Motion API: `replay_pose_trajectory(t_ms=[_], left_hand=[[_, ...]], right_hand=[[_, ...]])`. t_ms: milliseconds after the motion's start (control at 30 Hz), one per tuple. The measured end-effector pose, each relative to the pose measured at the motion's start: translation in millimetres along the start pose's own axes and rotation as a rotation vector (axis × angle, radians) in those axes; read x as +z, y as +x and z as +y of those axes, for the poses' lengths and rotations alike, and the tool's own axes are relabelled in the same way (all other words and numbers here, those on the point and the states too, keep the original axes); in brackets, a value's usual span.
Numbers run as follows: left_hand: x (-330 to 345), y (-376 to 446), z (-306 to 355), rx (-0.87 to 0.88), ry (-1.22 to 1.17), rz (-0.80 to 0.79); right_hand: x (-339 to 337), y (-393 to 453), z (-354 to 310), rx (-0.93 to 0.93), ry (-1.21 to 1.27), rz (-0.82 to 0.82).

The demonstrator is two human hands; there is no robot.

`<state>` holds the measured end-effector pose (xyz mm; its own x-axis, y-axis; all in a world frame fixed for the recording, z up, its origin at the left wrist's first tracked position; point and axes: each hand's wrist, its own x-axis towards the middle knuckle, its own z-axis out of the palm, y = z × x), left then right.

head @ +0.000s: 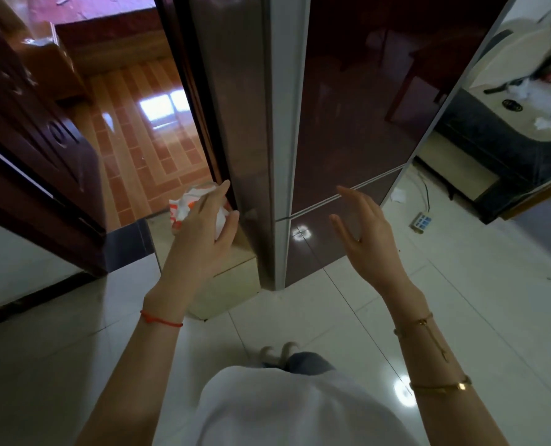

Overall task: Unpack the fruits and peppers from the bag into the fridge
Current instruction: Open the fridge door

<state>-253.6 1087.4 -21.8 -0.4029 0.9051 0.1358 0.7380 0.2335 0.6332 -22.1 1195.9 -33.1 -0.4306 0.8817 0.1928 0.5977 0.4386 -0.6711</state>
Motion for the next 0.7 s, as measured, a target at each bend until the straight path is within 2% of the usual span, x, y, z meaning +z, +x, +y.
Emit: replay_pose_trajectory(t_ms=[233,367,533,700], left_hand=[[16,29,11,-0.038,-0.086,0.017],[31,53,15,-0.050,-0.198,-0.004],[52,99,15,-0.073,-0.197,-0.027],[67,126,27,-0.109,-0.166,-0.044]], right_hand=[[-1,33,-1,-0.099,-0.022,0.019],[-4,61,-12,-0.248,-0.062,0.083],[-7,114,-42,-0.439,-0.151,0.204],[-2,154,-69,-0.548,-0.222,0.282]])
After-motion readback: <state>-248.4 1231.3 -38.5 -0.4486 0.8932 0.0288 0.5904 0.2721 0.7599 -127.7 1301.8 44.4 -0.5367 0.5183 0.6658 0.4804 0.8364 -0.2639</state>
